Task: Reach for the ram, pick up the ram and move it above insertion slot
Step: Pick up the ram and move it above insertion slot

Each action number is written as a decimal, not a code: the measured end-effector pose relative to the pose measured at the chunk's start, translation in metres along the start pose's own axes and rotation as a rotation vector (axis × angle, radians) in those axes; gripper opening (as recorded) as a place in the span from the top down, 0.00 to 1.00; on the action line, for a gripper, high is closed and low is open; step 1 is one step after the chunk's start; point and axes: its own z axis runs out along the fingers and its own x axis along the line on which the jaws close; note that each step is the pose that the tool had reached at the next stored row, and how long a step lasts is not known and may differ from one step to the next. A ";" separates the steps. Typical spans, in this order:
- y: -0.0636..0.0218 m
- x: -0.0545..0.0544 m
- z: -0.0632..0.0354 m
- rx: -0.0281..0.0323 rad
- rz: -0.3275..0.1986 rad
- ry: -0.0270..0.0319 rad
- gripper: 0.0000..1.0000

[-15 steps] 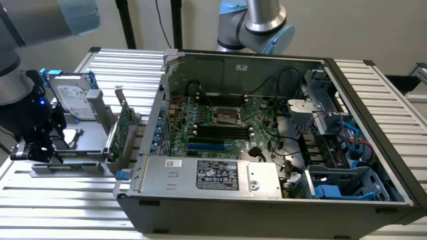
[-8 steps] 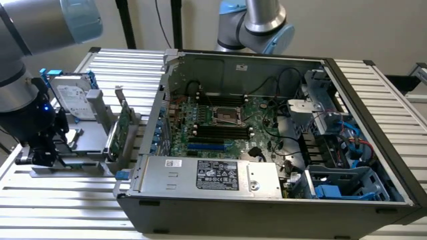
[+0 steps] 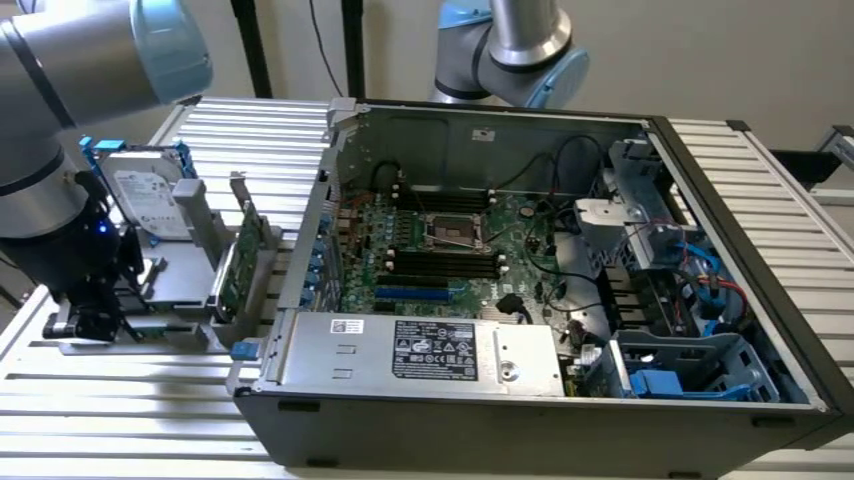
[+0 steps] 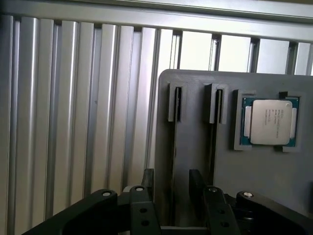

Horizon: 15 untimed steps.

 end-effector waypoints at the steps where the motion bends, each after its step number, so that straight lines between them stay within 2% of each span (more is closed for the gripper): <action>1: -0.0003 0.000 0.0018 0.0000 0.000 0.0000 0.58; 6: -0.0013 0.000 0.0095 0.0001 -0.002 -0.0016 0.58; 15: -0.0014 0.000 0.0132 0.0001 -0.003 -0.0037 0.58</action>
